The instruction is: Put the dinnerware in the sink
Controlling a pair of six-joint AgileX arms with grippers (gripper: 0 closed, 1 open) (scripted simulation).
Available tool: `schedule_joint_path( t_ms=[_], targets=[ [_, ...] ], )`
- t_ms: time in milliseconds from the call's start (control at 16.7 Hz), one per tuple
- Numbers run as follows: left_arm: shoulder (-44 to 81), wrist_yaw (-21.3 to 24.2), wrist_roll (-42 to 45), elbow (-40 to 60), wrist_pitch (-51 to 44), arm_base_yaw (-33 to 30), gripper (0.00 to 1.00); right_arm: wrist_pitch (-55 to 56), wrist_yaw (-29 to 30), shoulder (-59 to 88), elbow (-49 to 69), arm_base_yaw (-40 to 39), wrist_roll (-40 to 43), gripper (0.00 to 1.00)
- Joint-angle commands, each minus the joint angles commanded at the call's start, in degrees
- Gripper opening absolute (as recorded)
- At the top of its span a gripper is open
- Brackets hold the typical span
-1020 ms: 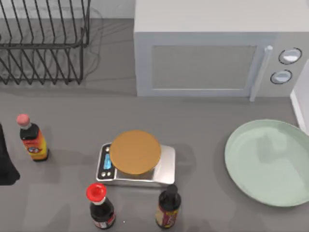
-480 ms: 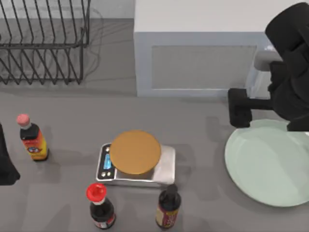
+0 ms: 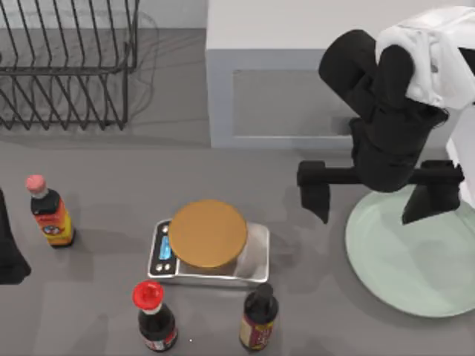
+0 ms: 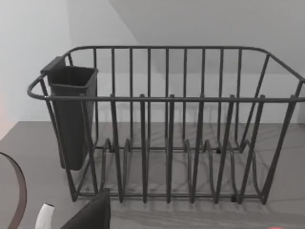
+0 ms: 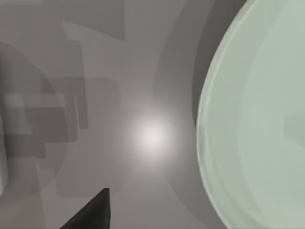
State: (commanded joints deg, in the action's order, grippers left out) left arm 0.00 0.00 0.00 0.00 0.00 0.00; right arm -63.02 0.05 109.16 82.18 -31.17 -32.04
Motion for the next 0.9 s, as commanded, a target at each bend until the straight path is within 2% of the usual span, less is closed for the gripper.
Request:
schedule_joint_path(
  t_ms=[420, 900],
  targets=[
    [0.0, 0.0, 0.0, 0.0, 0.0, 0.0, 1.00, 2.4, 0.0, 1.0, -1.8, 0.2, 0.0, 1.00],
    [0.0, 0.0, 0.0, 0.0, 0.0, 0.0, 1.00, 20.9, 0.1, 8.7, -11.9, -0.1, -0.2, 1.00]
  ],
)
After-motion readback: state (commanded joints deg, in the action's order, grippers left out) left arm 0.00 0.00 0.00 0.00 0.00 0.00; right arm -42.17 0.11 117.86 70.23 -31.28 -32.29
